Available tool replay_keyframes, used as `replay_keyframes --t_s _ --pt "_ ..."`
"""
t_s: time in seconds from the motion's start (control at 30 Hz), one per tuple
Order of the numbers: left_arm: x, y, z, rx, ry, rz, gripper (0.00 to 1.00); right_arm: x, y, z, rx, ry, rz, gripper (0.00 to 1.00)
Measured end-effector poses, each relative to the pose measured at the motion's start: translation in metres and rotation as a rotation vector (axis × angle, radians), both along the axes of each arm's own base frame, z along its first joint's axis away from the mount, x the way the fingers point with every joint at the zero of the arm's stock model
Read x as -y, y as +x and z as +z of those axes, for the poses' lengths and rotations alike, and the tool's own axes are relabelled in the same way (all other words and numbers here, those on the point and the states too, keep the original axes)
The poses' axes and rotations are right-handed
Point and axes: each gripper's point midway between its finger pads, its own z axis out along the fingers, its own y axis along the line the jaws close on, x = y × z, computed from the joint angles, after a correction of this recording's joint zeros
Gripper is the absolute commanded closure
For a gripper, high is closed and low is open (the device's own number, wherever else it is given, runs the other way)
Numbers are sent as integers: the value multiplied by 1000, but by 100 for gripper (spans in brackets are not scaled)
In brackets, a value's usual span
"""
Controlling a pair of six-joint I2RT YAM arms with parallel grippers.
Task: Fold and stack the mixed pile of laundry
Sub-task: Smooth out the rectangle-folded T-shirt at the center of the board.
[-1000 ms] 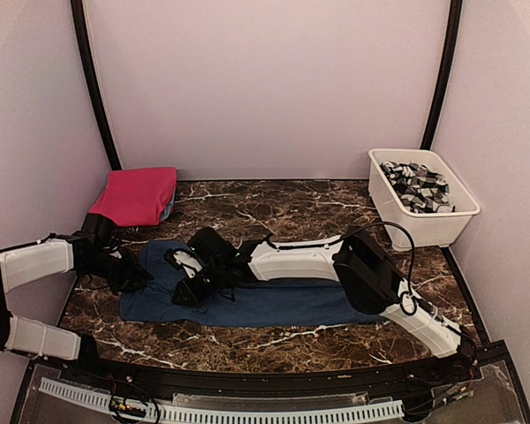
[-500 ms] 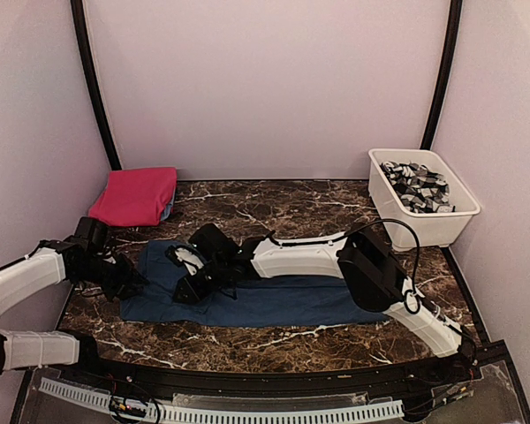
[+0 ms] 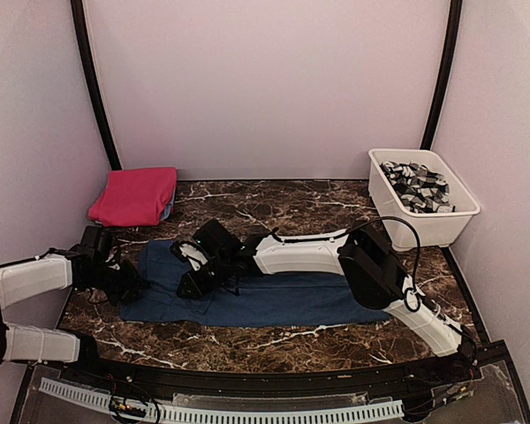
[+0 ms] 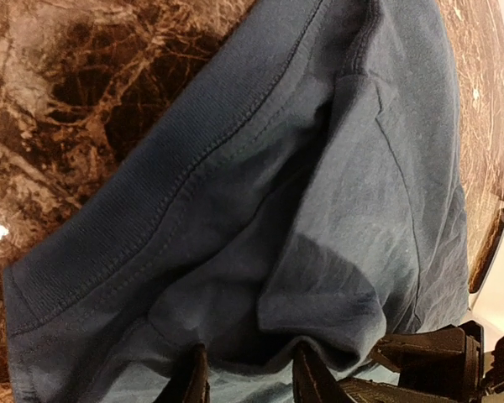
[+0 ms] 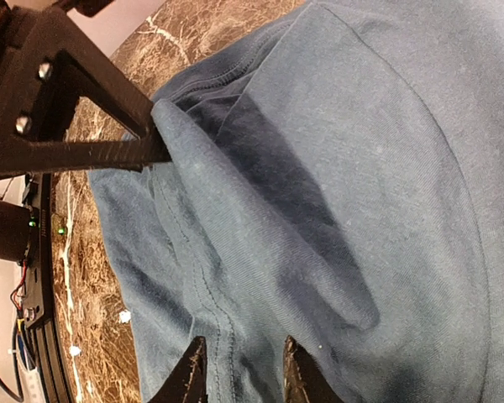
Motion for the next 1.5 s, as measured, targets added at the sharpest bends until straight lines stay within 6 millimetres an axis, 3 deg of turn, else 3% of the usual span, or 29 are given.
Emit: replay_keyframes --t_s 0.13,0.43,0.7,0.77,0.8,0.97,1.1,1.23,1.4,1.5 --pt "5 -2 -2 21 -29 -19 67 0 1 0 -1 0 -2 71" --pt "9 0 23 138 -70 -21 81 0 1 0 -5 -1 -4 71" --pt "10 -2 -3 40 -54 -35 87 1 1 0 -6 -2 -5 71" --pt "10 -3 -6 35 -52 -44 99 1 1 0 -6 -3 -5 71" --pt "11 -2 -5 37 -54 -48 100 1 1 0 -6 -3 -5 71" --pt "12 -2 6 75 -66 -54 100 1 0 0 -9 -2 -4 68" --pt "11 -10 31 118 -75 -34 100 2 -2 1 -16 -1 3 64" --pt "10 -22 37 68 -85 -13 100 4 -4 12 -13 10 13 61" --pt "8 -47 15 -111 -82 10 100 4 -5 41 11 45 19 60" --pt "7 -57 15 -166 -80 22 100 5 -4 61 32 70 23 59"
